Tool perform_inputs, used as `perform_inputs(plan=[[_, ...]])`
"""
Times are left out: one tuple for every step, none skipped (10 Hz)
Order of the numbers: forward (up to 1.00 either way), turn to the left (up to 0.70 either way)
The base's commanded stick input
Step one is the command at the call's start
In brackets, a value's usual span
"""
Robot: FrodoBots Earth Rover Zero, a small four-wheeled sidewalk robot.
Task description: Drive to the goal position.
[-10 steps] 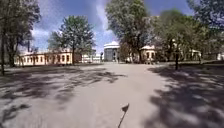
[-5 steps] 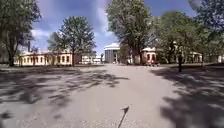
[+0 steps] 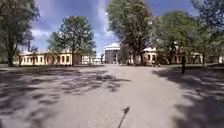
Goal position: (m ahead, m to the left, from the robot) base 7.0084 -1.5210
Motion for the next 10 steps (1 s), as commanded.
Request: perform_inputs(plan=[[0.70,0.06],[0.70,0.06],[0.70,0.06],[0.70,0.06],[0.70,0.06],[0.70,0.06],[0.70,0.06],[0.70,0.06],[0.70,0.06],[0.70,0.06]])
